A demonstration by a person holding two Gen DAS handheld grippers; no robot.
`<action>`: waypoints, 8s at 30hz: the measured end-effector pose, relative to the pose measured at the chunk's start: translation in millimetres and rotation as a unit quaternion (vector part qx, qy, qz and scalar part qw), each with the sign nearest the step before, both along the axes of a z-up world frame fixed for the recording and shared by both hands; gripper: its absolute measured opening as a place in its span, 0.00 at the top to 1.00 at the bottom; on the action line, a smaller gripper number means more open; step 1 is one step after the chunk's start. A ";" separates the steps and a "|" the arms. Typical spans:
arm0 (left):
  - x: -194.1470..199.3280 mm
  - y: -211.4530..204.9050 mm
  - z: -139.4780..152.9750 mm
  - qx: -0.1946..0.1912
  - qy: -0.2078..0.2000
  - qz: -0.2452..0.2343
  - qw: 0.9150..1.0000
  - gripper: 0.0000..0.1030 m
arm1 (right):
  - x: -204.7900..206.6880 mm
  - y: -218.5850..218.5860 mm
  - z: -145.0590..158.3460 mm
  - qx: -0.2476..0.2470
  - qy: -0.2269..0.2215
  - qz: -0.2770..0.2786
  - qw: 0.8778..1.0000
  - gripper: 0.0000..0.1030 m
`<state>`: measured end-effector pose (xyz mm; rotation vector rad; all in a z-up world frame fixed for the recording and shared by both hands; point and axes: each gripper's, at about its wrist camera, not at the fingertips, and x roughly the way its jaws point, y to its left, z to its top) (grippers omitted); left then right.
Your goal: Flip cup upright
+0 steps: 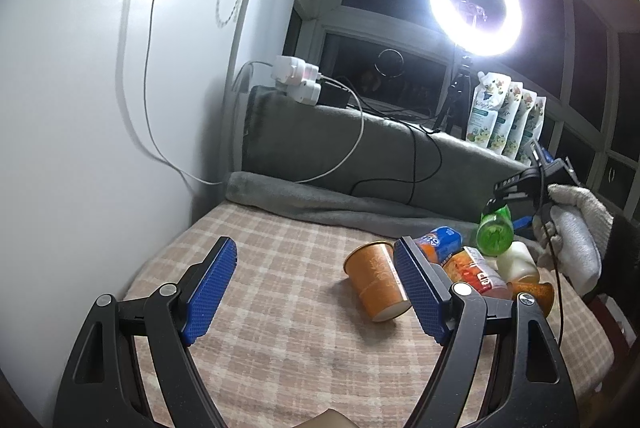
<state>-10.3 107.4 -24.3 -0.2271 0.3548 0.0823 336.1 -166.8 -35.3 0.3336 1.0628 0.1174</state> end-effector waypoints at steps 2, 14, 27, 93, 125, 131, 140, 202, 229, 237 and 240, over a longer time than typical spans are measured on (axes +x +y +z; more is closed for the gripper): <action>-3.2 -3.1 3.0 0.004 -0.003 -0.002 1.000 0.22 | -20.4 -13.7 10.0 0.005 -0.015 0.014 1.000 0.35; -13.6 -25.8 10.7 0.012 0.020 -0.033 0.999 0.22 | -170.4 -19.6 25.3 0.033 -0.057 0.172 0.983 0.35; -14.9 -37.4 -3.9 -0.019 0.080 -0.070 0.994 0.22 | -254.9 25.3 -26.4 0.031 -0.015 0.300 0.953 0.35; 124.1 -99.5 -83.4 -0.166 0.353 -0.259 0.884 0.27 | -313.9 -130.7 5.6 -0.040 -0.182 0.103 0.977 0.26; 92.8 -112.8 -44.8 -0.068 0.258 -0.246 0.932 0.45 | -312.9 -130.2 1.8 -0.040 -0.177 0.091 0.979 0.26; 85.1 -123.9 -34.0 -0.042 0.229 -0.244 0.941 0.45 | -313.1 -131.8 2.4 -0.039 -0.177 0.087 0.980 0.26; 78.6 -131.1 -27.6 -0.008 0.191 -0.229 0.954 0.45 | -313.0 -136.8 1.2 -0.037 -0.176 0.081 0.980 0.26; 12.0 -139.4 -6.0 0.069 0.117 -0.234 0.963 0.25 | -326.7 -120.8 18.1 -0.051 -0.234 0.079 0.968 0.17; -36.8 -96.4 47.8 0.076 -0.031 -0.071 0.994 0.21 | -352.0 -88.9 44.6 -0.139 -0.369 0.029 0.919 0.00; -39.1 -96.8 49.4 0.082 -0.036 -0.067 0.994 0.21 | -351.9 -90.7 43.5 -0.140 -0.371 0.025 0.917 0.00; -40.1 -97.6 50.9 0.084 -0.038 -0.067 0.993 0.21 | -351.7 -90.8 43.3 -0.141 -0.372 0.024 0.917 0.00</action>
